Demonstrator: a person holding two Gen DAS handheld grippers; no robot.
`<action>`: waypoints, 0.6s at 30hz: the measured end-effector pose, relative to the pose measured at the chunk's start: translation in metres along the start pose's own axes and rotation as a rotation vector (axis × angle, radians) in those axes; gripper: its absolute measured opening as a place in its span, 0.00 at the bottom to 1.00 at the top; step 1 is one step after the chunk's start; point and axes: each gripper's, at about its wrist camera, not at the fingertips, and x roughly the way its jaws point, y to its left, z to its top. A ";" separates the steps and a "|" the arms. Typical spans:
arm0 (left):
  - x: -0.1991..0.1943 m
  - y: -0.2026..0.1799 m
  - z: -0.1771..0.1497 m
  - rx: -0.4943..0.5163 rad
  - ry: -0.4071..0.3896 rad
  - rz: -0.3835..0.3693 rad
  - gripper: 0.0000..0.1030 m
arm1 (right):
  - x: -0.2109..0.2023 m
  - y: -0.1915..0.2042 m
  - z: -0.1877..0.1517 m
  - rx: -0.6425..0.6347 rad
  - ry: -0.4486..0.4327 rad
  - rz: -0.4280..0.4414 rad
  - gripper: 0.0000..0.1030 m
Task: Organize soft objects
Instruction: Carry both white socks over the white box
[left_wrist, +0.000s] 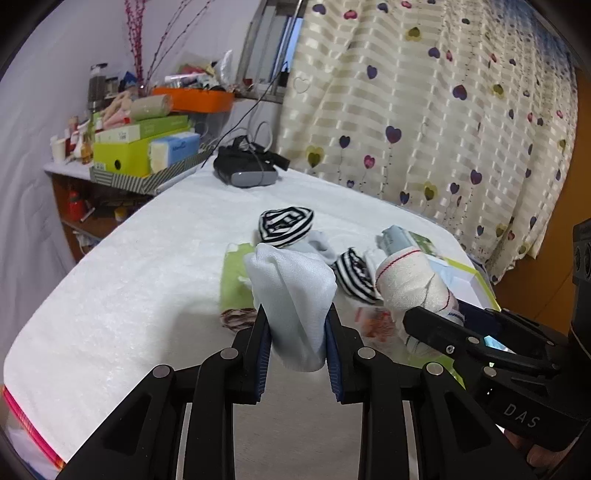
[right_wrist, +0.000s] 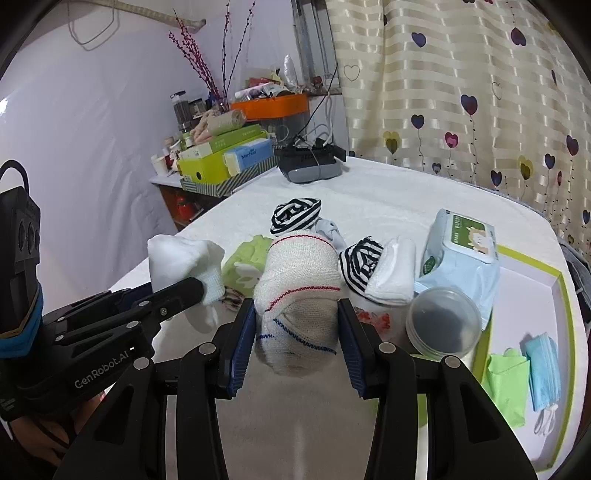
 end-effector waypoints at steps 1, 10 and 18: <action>-0.002 -0.002 0.000 0.003 -0.002 -0.003 0.24 | -0.002 0.000 0.000 0.000 -0.004 0.000 0.43; -0.008 -0.020 -0.001 0.032 -0.009 -0.009 0.24 | -0.023 -0.006 -0.003 0.007 -0.037 0.000 0.44; -0.011 -0.036 -0.001 0.061 -0.017 -0.009 0.25 | -0.037 -0.012 -0.007 0.014 -0.056 -0.007 0.43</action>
